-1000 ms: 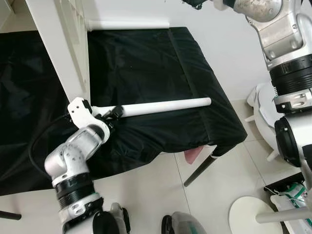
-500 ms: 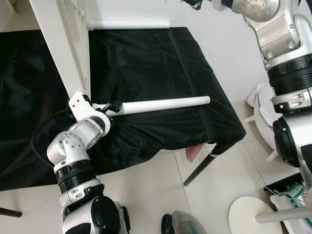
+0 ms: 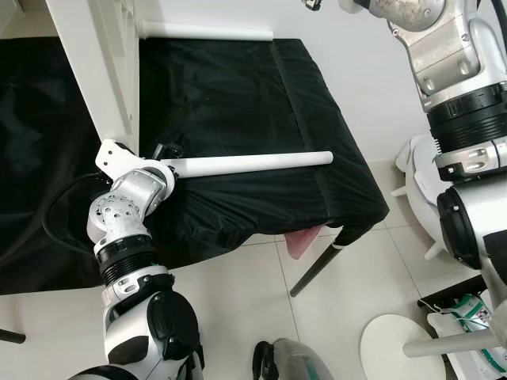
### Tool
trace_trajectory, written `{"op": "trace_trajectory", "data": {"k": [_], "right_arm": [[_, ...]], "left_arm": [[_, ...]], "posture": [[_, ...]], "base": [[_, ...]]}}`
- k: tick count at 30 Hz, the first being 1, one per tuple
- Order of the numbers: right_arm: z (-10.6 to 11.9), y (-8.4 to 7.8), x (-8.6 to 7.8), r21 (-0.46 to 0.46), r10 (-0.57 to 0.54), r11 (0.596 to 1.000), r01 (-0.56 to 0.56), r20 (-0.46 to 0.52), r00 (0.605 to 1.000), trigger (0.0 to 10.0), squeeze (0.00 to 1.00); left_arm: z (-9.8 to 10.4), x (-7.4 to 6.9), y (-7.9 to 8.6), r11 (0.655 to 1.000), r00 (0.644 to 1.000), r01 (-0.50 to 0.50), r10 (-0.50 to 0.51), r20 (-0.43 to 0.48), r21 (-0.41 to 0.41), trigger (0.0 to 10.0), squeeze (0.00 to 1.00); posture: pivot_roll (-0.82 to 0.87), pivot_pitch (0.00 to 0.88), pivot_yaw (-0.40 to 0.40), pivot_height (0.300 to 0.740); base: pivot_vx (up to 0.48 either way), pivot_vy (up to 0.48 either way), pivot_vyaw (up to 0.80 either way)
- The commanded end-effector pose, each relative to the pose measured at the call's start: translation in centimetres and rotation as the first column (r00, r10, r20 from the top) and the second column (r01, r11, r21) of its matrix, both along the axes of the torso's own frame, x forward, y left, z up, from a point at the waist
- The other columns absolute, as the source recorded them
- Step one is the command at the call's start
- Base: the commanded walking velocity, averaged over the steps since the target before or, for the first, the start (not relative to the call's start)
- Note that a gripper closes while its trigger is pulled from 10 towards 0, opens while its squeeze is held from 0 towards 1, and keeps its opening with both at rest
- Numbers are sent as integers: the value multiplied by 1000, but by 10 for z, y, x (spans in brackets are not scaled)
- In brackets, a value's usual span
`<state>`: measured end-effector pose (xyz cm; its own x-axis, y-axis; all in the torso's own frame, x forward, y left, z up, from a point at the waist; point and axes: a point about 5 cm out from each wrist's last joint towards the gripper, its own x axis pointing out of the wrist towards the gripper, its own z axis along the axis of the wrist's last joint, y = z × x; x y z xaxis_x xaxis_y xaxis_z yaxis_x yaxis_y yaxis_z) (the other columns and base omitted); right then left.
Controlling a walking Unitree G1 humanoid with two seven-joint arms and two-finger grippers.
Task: Building children table
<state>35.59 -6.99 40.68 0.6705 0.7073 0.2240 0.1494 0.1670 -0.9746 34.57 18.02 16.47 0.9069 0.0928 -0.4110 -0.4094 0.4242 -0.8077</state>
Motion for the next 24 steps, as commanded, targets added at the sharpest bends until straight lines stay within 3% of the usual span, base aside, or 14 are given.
{"op": "trace_trajectory", "data": {"k": [1, 5, 14, 17, 19, 24], "right_arm": [[24, -10, -9, 127, 45, 991, -51, 49, 998, 0, 0], [32, -16, -10, 205, 42, 977, -52, 56, 998, 0, 0], [39, -27, -10, 249, 9, 968, -26, 67, 998, 0, 0], [42, -30, -10, 259, -2, 966, -16, 69, 998, 0, 0], [45, -35, -9, 270, -22, 963, 1, 75, 997, 0, 0], [46, -38, -10, 276, -34, 961, 12, 77, 996, 0, 0]], "left_arm": [[32, 6, -13, 989, 980, -122, 134, 147, -86, 10000, 0], [34, 8, -13, 987, 980, -125, 138, 141, -98, 10000, 0], [45, 15, -8, 984, 972, -144, 160, 174, -102, 10000, 0], [50, 18, -8, 989, 972, -124, 137, 193, -77, 10000, 0], [54, 21, -12, 998, 975, -66, 67, 210, -11, 10000, 0], [52, 22, -19, 1000, 978, 11, -16, 209, 28, 10000, 0]], "posture": [[-89, 53, 6, 740], [-86, 55, 9, 740], [-91, 54, 15, 740], [-94, 52, 20, 740], [-100, 52, 31, 740], [-103, 52, 45, 740]], "base": [[0, 0, 0], [0, 0, 0], [0, 0, 0], [0, 0, 0], [0, 0, 0], [0, 0, 0]]}}
